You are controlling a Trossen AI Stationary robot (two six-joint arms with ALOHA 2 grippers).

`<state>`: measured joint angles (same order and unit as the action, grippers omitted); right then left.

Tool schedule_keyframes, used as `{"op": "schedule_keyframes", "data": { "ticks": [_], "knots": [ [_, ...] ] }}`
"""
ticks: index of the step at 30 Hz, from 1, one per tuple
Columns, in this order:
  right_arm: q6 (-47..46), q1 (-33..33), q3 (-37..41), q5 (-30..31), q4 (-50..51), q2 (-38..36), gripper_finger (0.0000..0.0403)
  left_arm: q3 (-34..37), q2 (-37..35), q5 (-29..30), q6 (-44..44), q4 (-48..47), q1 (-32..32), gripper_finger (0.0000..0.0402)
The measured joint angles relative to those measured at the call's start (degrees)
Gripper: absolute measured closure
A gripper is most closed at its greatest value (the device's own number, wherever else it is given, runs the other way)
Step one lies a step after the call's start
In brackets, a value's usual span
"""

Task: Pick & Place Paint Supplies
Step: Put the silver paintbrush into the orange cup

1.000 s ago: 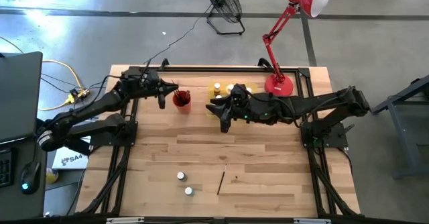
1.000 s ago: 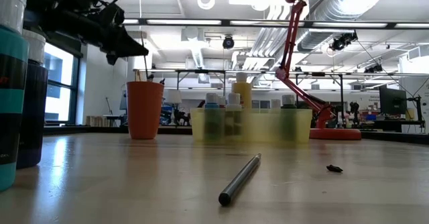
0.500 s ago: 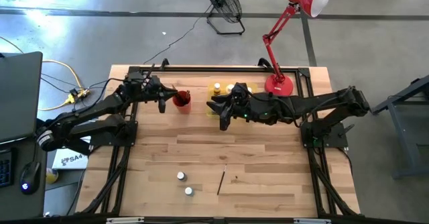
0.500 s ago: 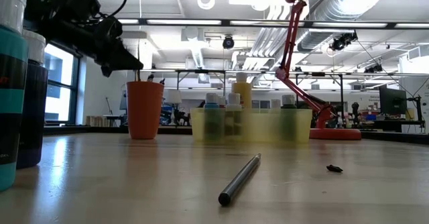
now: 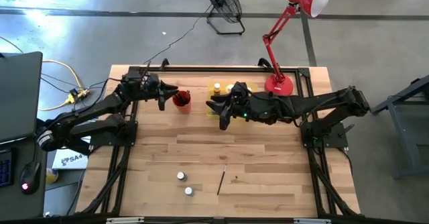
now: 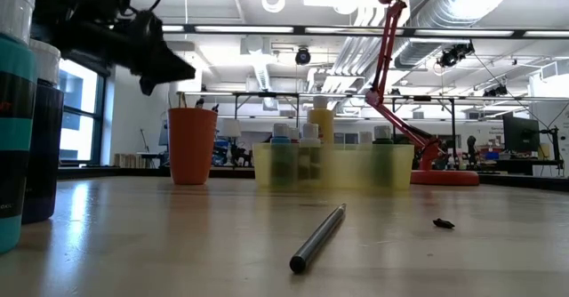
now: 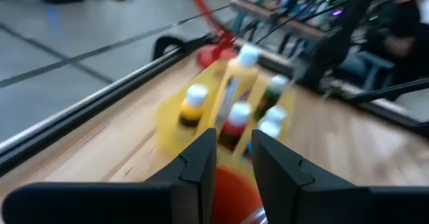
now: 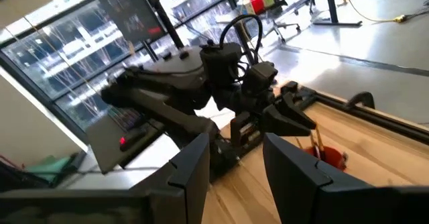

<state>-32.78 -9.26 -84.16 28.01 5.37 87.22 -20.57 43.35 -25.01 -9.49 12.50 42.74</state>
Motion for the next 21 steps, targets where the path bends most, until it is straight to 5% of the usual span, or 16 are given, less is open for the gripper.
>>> {"op": "schedule_keyframes", "data": {
  "ticks": [6, 10, 15, 21],
  "knots": [
    [-0.6, -0.3, 0.0, 0.0, -2.8, 0.0, 0.027, -6.2, -0.1, -9.7, -1.6, -0.7, 0.0, 0.0326],
    [-9.5, -1.1, 0.0, 0.0, -2.4, 0.0, 0.027, -10.9, -0.1, -16.1, -1.7, -1.8, 0.0, 0.0359],
    [-18.6, -4.3, 0.0, 0.3, 0.9, 0.0, 0.027, -15.8, -0.2, -18.4, -1.6, -5.1, 0.0, 0.0398],
    [-40.7, -7.7, 0.0, 3.1, 13.9, 0.3, 0.027, -18.9, -0.2, -18.4, -1.5, -6.5, 0.0, 0.0386]
  ]
}}
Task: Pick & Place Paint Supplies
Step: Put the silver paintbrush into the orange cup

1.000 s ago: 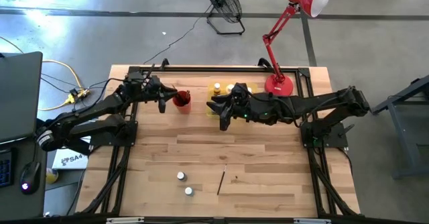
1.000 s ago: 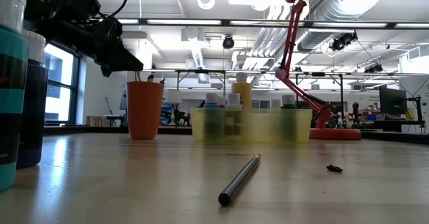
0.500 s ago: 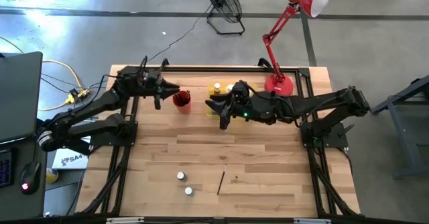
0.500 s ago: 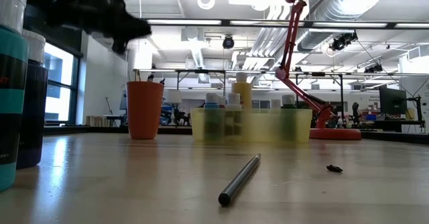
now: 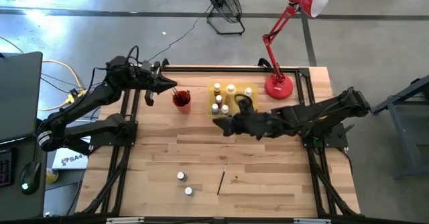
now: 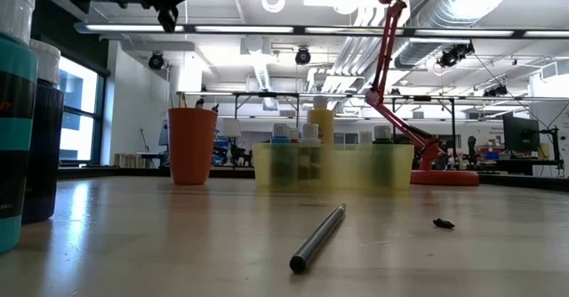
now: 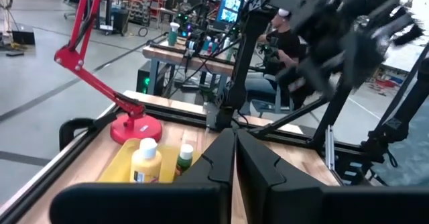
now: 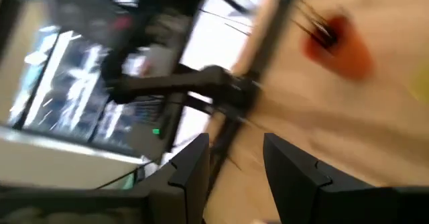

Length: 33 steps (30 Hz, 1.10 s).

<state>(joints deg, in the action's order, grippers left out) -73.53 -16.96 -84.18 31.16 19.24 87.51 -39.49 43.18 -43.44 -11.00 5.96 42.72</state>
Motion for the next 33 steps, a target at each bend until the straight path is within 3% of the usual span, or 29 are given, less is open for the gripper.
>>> {"op": "schedule_keyframes", "data": {
  "ticks": [6, 10, 14, 21, 27, 33],
  "knots": [
    [-26.3, -1.4, 0.0, -1.8, 15.7, 4.0, 0.027, -0.2, 0.0, 0.0, 0.0, -0.2, 0.0, 0.0385],
    [-37.7, -1.0, 0.0, -11.0, 21.1, 8.7, 0.027, -0.2, 0.1, 0.1, 0.0, -0.2, 0.0, 0.0385],
    [-41.7, -0.9, 0.0, -17.7, 21.2, 13.6, 0.027, -0.2, 0.1, 0.2, 0.0, -0.1, 0.0, 0.0385],
    [-48.6, -1.1, 0.0, -22.8, 21.2, 20.4, 0.027, -0.2, 0.1, 0.3, 0.0, -0.2, 0.0, 0.0385],
    [-52.1, -2.3, 0.0, -30.7, 20.8, 25.9, 0.027, -0.2, 0.1, 0.4, 0.0, -0.1, 0.0, 0.0385],
    [-55.6, -3.8, 0.0, -31.0, 20.7, 28.1, 0.027, -0.2, 0.1, 0.6, 0.0, -0.1, 0.0, 0.0385]
  ]
}}
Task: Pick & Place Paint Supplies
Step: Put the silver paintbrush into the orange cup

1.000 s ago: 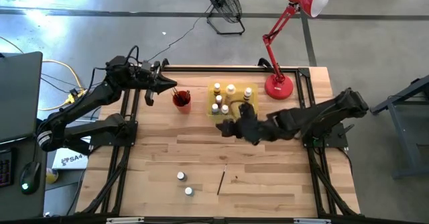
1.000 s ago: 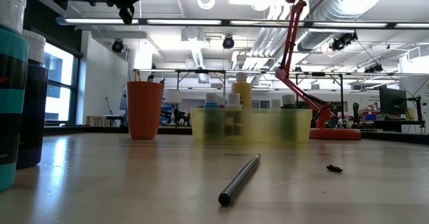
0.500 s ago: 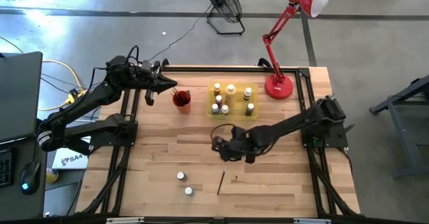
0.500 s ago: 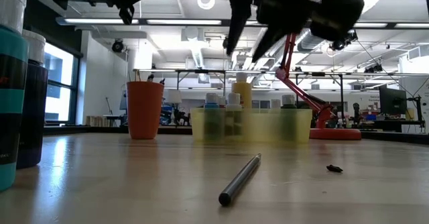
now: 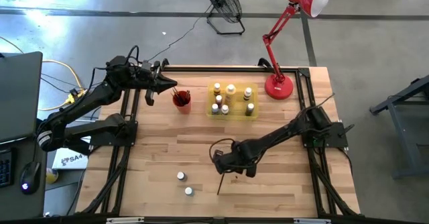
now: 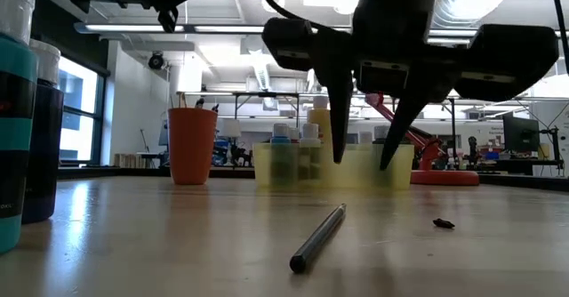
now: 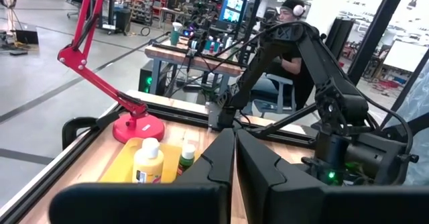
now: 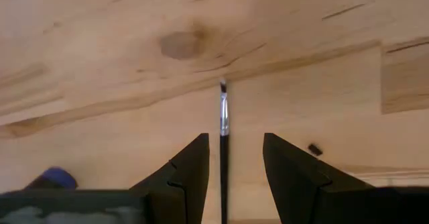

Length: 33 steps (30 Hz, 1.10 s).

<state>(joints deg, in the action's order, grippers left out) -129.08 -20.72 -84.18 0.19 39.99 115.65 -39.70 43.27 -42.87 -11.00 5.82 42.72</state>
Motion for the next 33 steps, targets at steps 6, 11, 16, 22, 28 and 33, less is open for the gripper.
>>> {"op": "schedule_keyframes", "data": {
  "ticks": [6, 11, 16, 22, 28, 33],
  "knots": [
    [0.0, 0.0, 0.0, 4.0, 0.1, 0.0, 0.027, 0.0, 0.0, 0.1, 0.2, 0.0, 0.0, 0.0385],
    [0.3, 0.4, 0.0, 4.2, -0.4, 1.1, 0.027, 0.0, 0.0, 0.1, 0.2, 0.0, 0.0, 0.0385],
    [0.2, 0.3, 0.0, 4.2, -2.0, 3.3, 0.027, 0.0, 0.0, 0.1, 0.2, 0.0, 0.0, 0.0385],
    [0.3, 0.5, -0.1, 2.8, -5.3, 5.7, 0.0271, 0.0, 0.0, 0.1, 0.2, 0.0, 0.0, 0.0385],
    [0.3, 0.5, -0.3, 2.9, -5.9, 6.5, 0.0308, 0.0, 0.0, 0.1, 0.2, -0.4, 0.0, 0.0385],
    [0.5, 0.5, -0.2, 2.9, -4.2, 6.5, 0.0367, 0.0, 0.0, 0.1, 0.2, -0.4, 0.0, 0.0385]
  ]
}}
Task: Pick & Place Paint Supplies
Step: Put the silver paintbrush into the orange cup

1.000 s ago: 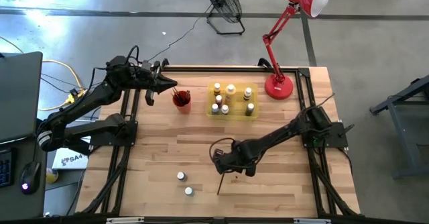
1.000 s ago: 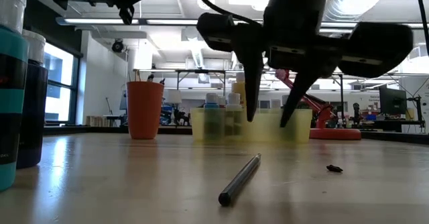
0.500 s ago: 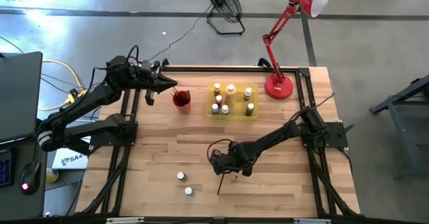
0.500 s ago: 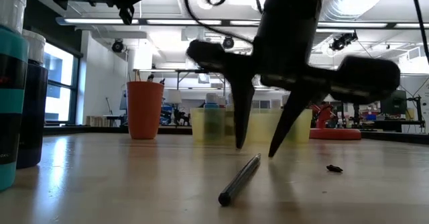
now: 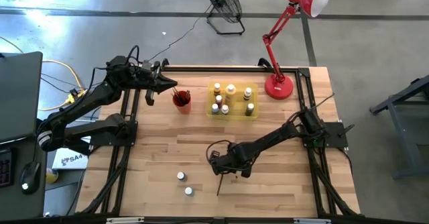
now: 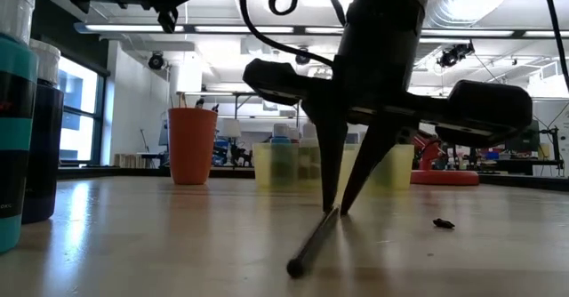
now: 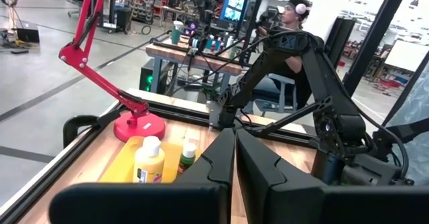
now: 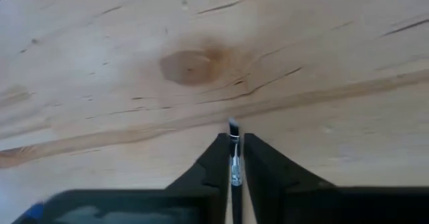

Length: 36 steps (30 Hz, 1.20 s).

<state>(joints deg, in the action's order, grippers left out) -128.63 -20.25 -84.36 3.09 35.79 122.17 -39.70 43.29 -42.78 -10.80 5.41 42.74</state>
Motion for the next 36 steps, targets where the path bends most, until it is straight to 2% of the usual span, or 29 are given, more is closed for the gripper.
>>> {"op": "schedule_keyframes", "data": {
  "ticks": [3, 18, 30, 36],
  "knots": [
    [1.4, 0.0, 0.0, 0.1, 0.1, 0.0, 0.0392, 0.0, 0.0, 0.0, 0.0, 0.0, 0.0, 0.0385],
    [4.3, 0.0, 0.2, 0.2, 1.0, -0.5, 0.0397, 0.0, 0.0, 0.0, 0.0, 0.0, 0.0, 0.0385],
    [10.2, 1.3, 0.4, 3.7, 0.6, -3.8, 0.04, 0.0, 0.0, -0.1, 0.0, 0.0, 0.0, 0.0385],
    [15.4, 2.6, 0.4, 9.7, -0.2, -7.8, 0.0401, 0.0, 0.0, -0.1, 0.0, 0.0, 0.0, 0.0385]
  ]
}}
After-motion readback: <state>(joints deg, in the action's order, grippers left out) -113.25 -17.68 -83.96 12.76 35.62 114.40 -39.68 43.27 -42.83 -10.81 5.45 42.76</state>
